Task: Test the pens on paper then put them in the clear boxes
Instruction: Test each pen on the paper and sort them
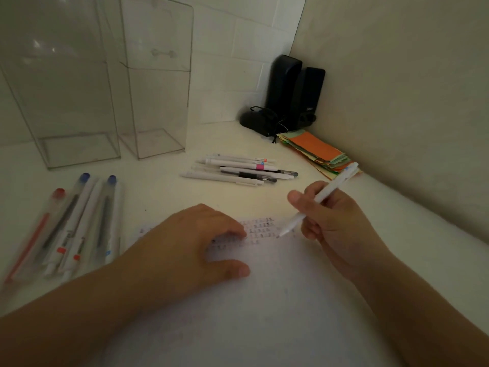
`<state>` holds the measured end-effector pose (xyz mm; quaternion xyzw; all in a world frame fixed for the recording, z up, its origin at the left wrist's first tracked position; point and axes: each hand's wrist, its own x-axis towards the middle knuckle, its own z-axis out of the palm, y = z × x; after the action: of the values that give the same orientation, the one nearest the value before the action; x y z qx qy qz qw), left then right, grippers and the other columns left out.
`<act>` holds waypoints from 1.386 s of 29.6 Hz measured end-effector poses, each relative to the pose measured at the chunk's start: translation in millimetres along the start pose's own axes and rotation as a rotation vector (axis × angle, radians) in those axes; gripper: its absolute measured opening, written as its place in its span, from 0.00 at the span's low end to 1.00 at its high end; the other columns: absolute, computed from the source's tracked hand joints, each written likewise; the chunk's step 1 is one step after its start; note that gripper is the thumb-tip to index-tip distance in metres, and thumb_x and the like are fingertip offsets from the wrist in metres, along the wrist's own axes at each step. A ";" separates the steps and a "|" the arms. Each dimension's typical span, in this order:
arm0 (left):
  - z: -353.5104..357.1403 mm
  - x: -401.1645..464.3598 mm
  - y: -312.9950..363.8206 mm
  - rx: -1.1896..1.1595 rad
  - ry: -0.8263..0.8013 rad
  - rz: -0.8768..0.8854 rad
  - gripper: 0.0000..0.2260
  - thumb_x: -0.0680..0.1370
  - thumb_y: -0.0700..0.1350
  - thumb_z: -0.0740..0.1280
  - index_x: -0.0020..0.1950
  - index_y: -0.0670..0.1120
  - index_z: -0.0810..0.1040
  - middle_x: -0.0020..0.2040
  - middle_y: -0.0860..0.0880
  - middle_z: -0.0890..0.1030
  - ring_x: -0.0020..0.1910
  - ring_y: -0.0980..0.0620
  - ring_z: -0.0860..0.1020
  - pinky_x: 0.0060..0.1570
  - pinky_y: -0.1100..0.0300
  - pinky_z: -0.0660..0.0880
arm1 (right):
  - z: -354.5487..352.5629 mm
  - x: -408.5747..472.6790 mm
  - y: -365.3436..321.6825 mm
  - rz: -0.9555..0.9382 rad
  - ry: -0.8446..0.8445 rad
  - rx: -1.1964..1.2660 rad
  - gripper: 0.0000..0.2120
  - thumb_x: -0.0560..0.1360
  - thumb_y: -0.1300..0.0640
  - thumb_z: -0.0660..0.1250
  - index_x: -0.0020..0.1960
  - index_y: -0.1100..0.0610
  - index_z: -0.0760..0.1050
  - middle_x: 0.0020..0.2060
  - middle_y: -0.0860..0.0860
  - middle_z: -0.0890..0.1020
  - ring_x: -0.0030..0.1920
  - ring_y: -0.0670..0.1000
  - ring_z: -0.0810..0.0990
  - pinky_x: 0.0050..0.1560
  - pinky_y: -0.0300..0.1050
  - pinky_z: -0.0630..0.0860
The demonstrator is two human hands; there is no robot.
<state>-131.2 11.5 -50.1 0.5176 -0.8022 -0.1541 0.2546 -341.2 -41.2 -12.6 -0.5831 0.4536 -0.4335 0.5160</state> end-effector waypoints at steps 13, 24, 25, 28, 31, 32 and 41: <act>-2.5 5.1 -7.3 0.007 -0.017 0.035 0.26 0.57 0.79 0.52 0.48 0.68 0.69 0.48 0.68 0.69 0.53 0.65 0.66 0.48 0.70 0.65 | 24.0 2.8 10.0 -0.105 -0.080 -0.356 0.09 0.69 0.64 0.69 0.34 0.58 0.69 0.24 0.48 0.74 0.25 0.43 0.70 0.26 0.33 0.67; -1.8 5.4 -5.9 -0.016 -0.007 0.011 0.29 0.57 0.77 0.56 0.51 0.64 0.74 0.49 0.67 0.71 0.53 0.65 0.66 0.48 0.72 0.65 | 29.6 3.2 17.6 -0.205 -0.066 -0.367 0.14 0.68 0.68 0.65 0.30 0.58 0.64 0.22 0.51 0.67 0.23 0.45 0.65 0.22 0.33 0.62; -1.8 5.6 -5.9 -0.014 -0.005 0.012 0.29 0.57 0.76 0.57 0.51 0.63 0.74 0.48 0.67 0.71 0.52 0.65 0.66 0.48 0.71 0.65 | 29.8 3.1 17.8 -0.210 -0.067 -0.375 0.14 0.68 0.67 0.65 0.30 0.58 0.64 0.22 0.51 0.67 0.23 0.45 0.65 0.22 0.33 0.62; -2.0 6.2 -6.3 -0.018 -0.002 0.017 0.30 0.57 0.77 0.56 0.51 0.63 0.74 0.48 0.67 0.71 0.53 0.65 0.66 0.47 0.72 0.65 | 31.0 1.6 19.2 -0.245 -0.065 -0.422 0.13 0.68 0.67 0.66 0.30 0.60 0.64 0.23 0.52 0.66 0.24 0.45 0.64 0.22 0.32 0.61; -2.6 5.4 -5.7 -0.016 -0.012 0.004 0.30 0.57 0.77 0.56 0.52 0.64 0.74 0.49 0.67 0.71 0.54 0.65 0.66 0.48 0.72 0.64 | 31.7 0.8 19.7 -0.272 -0.054 -0.441 0.14 0.67 0.68 0.65 0.30 0.60 0.62 0.23 0.50 0.64 0.24 0.44 0.61 0.22 0.31 0.58; -2.7 5.2 -5.4 -0.016 -0.014 0.005 0.30 0.57 0.76 0.56 0.52 0.64 0.74 0.49 0.67 0.71 0.54 0.65 0.66 0.48 0.72 0.65 | 31.3 1.2 19.8 -0.273 -0.054 -0.443 0.14 0.67 0.68 0.65 0.29 0.58 0.62 0.22 0.49 0.63 0.24 0.43 0.61 0.22 0.31 0.59; -2.8 4.6 -5.8 -0.021 -0.022 -0.005 0.25 0.57 0.76 0.57 0.49 0.66 0.71 0.49 0.67 0.71 0.54 0.65 0.66 0.48 0.72 0.64 | 28.7 4.2 20.6 -0.262 -0.079 -0.438 0.17 0.68 0.68 0.66 0.28 0.55 0.61 0.20 0.46 0.65 0.23 0.43 0.63 0.22 0.31 0.60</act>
<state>-126.8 4.9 -49.6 0.5154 -0.8019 -0.1686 0.2509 -314.0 -40.5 -35.5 -0.7510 0.4369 -0.3651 0.3344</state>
